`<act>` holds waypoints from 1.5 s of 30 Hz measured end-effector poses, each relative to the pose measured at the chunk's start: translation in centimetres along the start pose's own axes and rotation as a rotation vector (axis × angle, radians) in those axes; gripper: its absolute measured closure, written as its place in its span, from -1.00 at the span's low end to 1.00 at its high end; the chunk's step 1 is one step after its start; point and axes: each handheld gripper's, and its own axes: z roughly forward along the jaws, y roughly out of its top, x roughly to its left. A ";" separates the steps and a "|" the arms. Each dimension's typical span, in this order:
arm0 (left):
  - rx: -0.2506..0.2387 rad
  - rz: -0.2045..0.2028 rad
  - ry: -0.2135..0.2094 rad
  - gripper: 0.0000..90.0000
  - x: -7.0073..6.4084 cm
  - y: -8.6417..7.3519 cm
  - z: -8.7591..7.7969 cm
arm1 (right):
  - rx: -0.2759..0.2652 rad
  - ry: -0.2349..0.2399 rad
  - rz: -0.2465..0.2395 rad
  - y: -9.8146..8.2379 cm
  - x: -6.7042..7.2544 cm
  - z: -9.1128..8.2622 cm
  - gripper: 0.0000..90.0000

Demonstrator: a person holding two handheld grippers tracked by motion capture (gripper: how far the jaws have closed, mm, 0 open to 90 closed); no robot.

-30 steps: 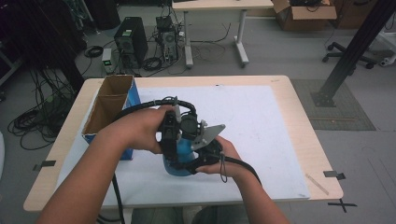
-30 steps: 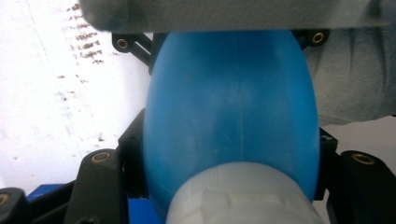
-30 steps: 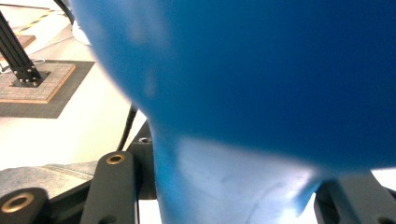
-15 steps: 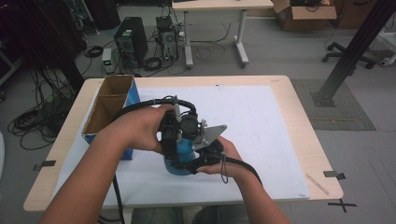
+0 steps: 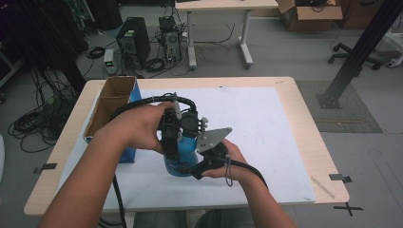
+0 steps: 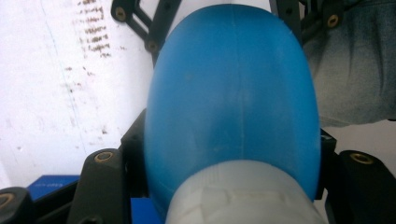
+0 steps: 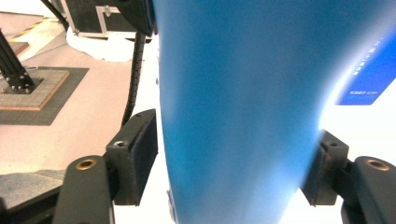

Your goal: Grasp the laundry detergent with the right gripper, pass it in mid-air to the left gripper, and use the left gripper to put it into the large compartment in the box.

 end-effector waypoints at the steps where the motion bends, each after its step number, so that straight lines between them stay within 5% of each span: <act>1: 0.004 0.001 0.001 -0.13 0.0 0.0 0.0 | -0.006 -0.008 0.006 -0.1 -0.1 -0.1 -0.38; 23: 0.016 -0.017 0.013 -0.13 0.4 0.4 -0.4 | -0.059 -0.028 0.086 -0.7 -0.4 -0.8 -0.97; 35: 0.020 -0.040 0.020 -0.13 0.9 0.2 -1.3 | -0.077 -0.068 0.106 -1.2 -0.9 -4.4 -0.99; 42: 0.047 -0.188 -0.014 -0.13 1.9 0.3 -2.1 | -0.032 -0.126 0.107 -1.6 -1.4 -7.7 -0.99; 45: 0.052 -0.303 -0.029 -0.13 2.6 0.2 -2.3 | 0.009 -0.158 0.100 -1.8 -1.7 -9.0 -0.99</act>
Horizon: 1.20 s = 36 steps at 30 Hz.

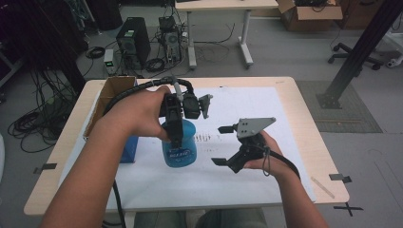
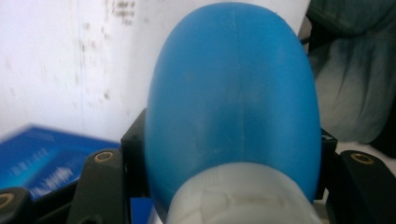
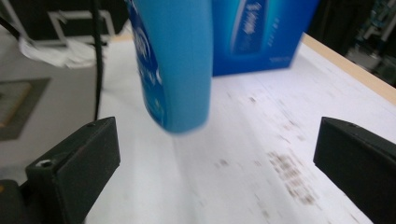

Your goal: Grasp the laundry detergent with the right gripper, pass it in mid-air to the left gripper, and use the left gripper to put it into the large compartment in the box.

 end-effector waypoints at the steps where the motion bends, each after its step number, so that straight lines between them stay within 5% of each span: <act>1: 0.004 -0.033 -0.001 -0.13 0.2 0.0 -0.1 | 0.015 -0.016 0.000 -0.1 -0.2 -0.5 -0.99; 6: 0.003 -0.218 0.010 -0.13 1.6 -0.2 -0.6 | 0.097 -0.059 -0.011 -0.2 -1.1 -2.3 -0.98; 11: -0.015 -0.356 0.022 -0.13 2.8 -1.0 -1.7 | 0.182 -0.104 -0.017 -0.5 -2.0 -3.9 -0.97; 19: -0.088 -0.612 -0.033 -0.13 5.0 -3.2 -4.1 | 0.259 -0.161 -0.021 -0.8 -3.1 -5.4 -0.96; 36: -0.081 -0.909 -0.036 -0.14 8.4 -8.3 -8.1 | 0.343 -0.168 -0.039 -0.1 -4.2 -7.3 -0.96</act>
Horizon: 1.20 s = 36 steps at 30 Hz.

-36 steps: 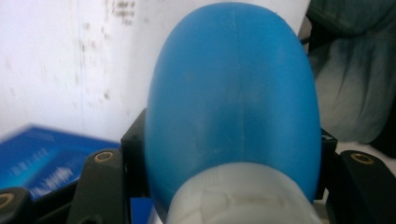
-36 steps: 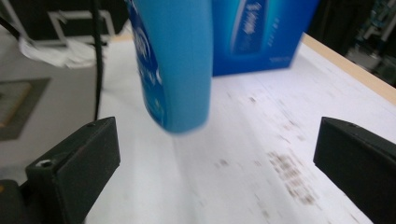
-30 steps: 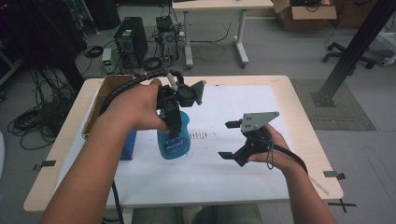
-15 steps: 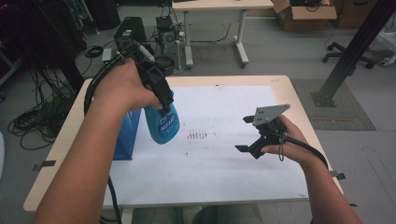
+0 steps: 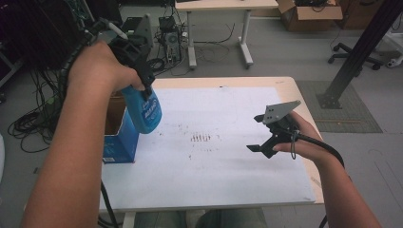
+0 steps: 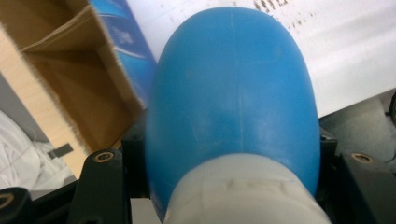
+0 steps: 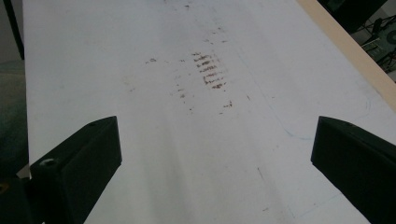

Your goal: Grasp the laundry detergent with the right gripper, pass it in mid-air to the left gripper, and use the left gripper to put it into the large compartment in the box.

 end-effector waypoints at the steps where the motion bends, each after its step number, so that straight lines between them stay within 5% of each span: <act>1: -0.002 -0.015 -0.003 -0.14 0.3 0.0 -0.2 | 0.005 0.000 0.000 -0.1 -0.1 0.0 -0.96; 18: -0.016 -0.266 -0.026 -0.14 6.5 -1.1 -3.4 | 0.030 0.022 -0.011 -0.5 -0.3 -0.3 -0.95; 36: -0.003 -0.390 0.005 -0.14 11.5 -2.5 -3.6 | 0.066 0.041 -0.014 -0.5 -0.8 0.6 -0.95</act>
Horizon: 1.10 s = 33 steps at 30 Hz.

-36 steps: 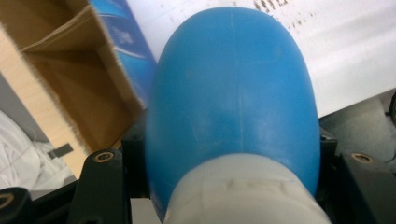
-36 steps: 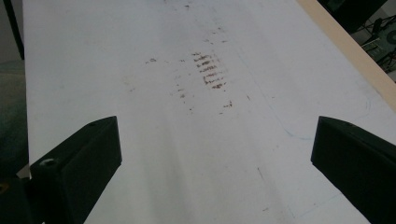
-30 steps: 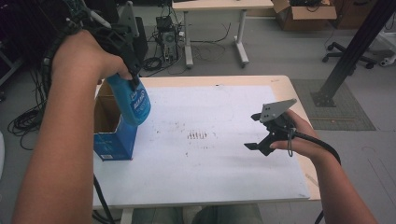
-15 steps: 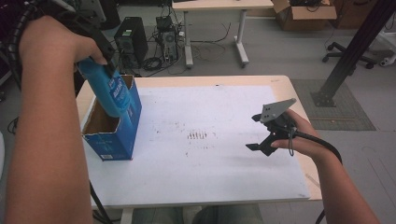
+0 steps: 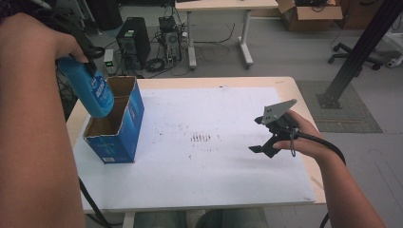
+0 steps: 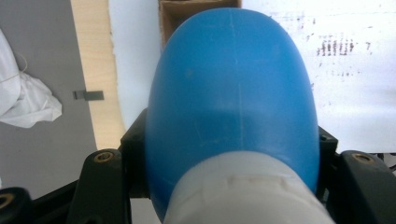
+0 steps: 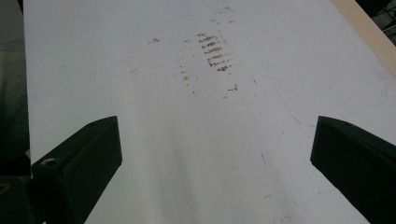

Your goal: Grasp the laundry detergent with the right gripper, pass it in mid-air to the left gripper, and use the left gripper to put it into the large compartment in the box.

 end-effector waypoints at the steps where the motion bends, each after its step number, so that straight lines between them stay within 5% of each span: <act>1: 0.001 -0.001 0.001 -0.14 0.1 0.0 0.1 | 0.002 -0.002 0.001 0.0 0.0 0.1 -0.95; 33: 0.048 -0.013 -0.008 -0.14 1.6 1.9 6.3 | 0.020 0.012 0.005 0.2 0.1 0.8 -0.95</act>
